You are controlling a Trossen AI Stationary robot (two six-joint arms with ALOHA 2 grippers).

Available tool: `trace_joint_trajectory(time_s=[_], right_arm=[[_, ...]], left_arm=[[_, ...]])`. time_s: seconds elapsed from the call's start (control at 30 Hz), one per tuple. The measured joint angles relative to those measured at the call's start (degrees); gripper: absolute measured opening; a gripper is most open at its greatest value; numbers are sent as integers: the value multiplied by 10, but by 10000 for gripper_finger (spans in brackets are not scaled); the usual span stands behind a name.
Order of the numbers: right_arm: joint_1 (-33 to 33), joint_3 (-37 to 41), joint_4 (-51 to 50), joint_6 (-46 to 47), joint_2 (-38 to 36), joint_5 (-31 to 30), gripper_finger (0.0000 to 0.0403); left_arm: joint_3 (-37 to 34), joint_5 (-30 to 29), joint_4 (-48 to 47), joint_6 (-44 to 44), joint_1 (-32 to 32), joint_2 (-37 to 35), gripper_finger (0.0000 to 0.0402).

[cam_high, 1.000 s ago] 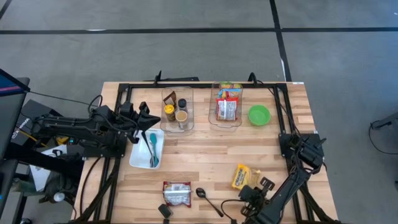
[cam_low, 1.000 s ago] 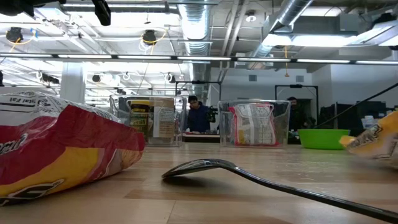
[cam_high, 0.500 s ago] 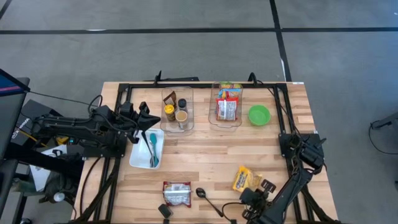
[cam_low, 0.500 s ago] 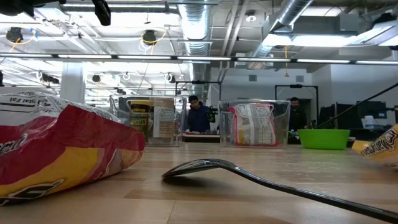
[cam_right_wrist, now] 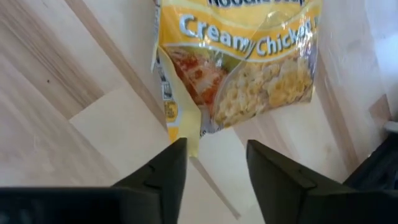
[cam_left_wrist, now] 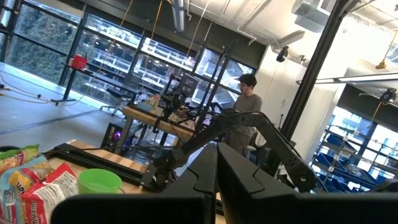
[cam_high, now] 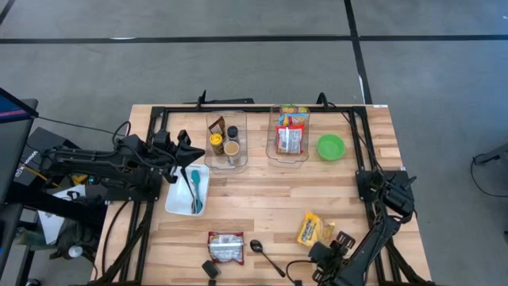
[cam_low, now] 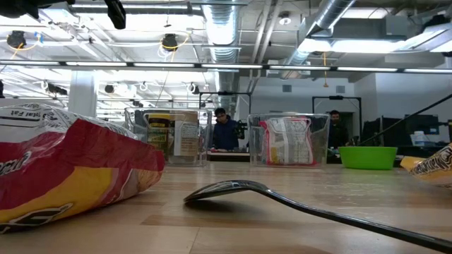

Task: Pick & Place Food Item
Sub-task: Put the yellow noodle pack into the right transparent bin

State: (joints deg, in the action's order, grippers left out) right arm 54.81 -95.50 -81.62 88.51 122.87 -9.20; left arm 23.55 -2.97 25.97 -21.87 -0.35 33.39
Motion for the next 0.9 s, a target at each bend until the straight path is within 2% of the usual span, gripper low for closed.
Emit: trace_joint_trajectory(time_s=[0.17,0.3,0.57,0.9], right_arm=[[6,0,9,16,0,4,211],[10,0,26,30,0,4,233],[11,2,27,102,1,-16,224],[6,2,47,125,1,-43,210]], left_arm=[[0,0,0,0,0,0,4],[0,0,0,0,0,0,4],[0,0,0,0,0,0,4],[0,0,0,0,0,0,4]])
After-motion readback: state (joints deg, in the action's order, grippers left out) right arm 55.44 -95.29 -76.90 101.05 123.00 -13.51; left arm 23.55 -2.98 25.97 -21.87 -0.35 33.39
